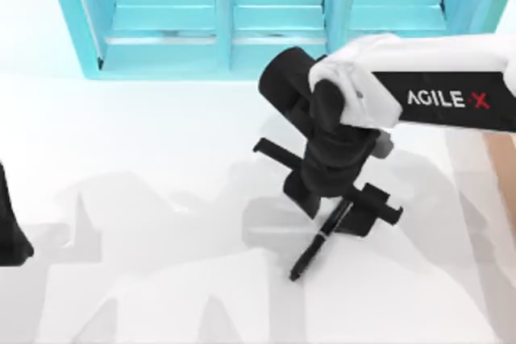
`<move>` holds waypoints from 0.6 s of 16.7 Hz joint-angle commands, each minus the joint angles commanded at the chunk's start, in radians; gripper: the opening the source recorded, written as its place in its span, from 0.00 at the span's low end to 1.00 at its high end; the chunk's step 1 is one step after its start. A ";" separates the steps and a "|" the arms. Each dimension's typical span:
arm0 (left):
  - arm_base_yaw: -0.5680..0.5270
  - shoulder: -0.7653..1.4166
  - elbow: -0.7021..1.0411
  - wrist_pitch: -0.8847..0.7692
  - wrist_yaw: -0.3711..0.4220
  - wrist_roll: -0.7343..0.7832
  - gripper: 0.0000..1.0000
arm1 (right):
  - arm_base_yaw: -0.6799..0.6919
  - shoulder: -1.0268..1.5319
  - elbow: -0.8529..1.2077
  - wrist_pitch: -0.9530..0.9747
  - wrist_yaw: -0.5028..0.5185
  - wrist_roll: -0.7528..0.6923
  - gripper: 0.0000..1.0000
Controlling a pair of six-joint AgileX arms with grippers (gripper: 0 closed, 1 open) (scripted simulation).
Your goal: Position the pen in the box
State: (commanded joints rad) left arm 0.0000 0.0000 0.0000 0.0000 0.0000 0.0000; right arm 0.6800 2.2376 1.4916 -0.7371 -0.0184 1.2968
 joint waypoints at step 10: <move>0.000 0.000 0.000 0.000 0.000 0.000 1.00 | -0.008 -0.134 0.166 -0.324 0.020 -0.036 0.00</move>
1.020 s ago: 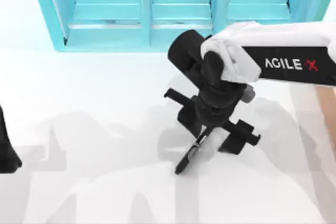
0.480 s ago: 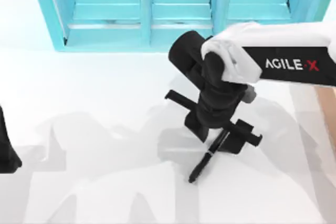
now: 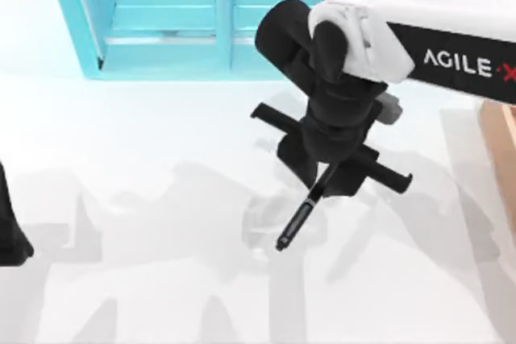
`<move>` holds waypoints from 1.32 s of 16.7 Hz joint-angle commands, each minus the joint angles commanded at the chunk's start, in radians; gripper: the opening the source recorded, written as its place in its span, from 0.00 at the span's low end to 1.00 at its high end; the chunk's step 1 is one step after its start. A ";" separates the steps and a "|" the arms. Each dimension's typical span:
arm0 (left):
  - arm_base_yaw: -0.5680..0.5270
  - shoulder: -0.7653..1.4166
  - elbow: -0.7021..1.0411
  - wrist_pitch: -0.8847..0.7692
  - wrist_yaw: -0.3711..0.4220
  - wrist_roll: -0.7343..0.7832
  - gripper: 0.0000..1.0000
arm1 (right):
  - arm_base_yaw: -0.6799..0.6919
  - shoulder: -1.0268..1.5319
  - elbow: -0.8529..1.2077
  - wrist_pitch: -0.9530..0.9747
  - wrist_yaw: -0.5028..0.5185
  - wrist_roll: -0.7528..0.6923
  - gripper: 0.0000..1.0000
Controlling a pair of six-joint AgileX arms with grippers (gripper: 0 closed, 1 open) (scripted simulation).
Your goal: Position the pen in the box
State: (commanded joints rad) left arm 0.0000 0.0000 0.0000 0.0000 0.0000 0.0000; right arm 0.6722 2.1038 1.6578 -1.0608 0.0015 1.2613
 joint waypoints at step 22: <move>0.000 0.000 0.000 0.000 0.000 0.000 1.00 | -0.766 -0.175 -0.048 -0.158 -0.024 -0.124 0.00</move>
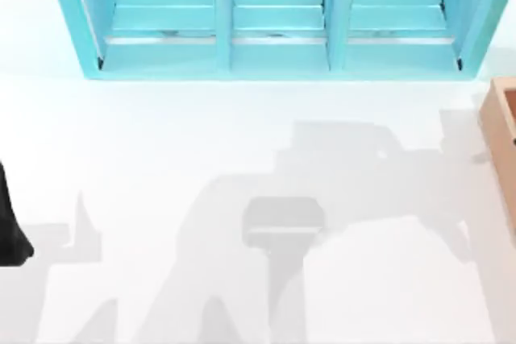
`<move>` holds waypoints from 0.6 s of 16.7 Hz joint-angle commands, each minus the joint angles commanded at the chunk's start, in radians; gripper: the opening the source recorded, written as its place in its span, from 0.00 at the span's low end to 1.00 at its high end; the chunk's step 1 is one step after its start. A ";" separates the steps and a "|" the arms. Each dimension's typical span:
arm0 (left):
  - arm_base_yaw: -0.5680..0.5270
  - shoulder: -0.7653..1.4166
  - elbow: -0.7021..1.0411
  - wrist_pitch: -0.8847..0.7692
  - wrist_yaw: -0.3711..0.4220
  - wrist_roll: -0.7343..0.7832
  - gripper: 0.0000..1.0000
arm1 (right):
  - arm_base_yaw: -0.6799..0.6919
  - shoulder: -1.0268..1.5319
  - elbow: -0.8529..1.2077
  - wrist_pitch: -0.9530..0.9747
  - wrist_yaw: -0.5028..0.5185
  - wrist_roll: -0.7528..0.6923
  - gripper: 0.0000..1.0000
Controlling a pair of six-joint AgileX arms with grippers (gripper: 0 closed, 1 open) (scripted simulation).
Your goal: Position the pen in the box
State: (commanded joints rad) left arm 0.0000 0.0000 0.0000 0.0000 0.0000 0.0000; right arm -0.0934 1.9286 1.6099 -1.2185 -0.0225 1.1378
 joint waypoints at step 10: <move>0.000 0.000 0.000 0.000 0.000 0.000 1.00 | -0.439 -0.106 -0.086 -0.005 -0.025 -0.085 0.00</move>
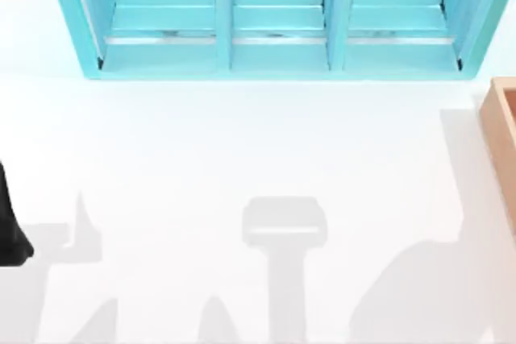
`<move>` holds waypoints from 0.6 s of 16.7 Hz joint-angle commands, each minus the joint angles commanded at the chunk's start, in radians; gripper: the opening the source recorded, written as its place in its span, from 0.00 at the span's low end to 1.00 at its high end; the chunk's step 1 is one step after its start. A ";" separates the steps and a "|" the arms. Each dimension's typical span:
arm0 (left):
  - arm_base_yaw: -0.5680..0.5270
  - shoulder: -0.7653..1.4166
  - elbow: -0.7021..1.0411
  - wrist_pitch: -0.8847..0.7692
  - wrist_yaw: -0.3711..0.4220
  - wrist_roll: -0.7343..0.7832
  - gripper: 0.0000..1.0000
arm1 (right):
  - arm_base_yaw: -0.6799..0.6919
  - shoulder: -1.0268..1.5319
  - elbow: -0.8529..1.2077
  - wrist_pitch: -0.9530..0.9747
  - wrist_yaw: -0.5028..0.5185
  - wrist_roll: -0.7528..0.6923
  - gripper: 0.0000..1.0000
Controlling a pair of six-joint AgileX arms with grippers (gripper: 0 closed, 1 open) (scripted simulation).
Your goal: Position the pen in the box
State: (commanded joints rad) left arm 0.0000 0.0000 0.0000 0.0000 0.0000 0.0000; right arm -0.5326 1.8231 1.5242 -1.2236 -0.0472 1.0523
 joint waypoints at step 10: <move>0.000 0.000 0.000 0.000 0.000 0.000 1.00 | 0.074 0.029 -0.086 0.055 0.015 0.064 0.00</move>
State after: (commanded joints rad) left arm 0.0000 0.0000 0.0000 0.0000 0.0000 0.0000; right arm -0.4582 1.8523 1.4385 -1.1681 -0.0319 1.1161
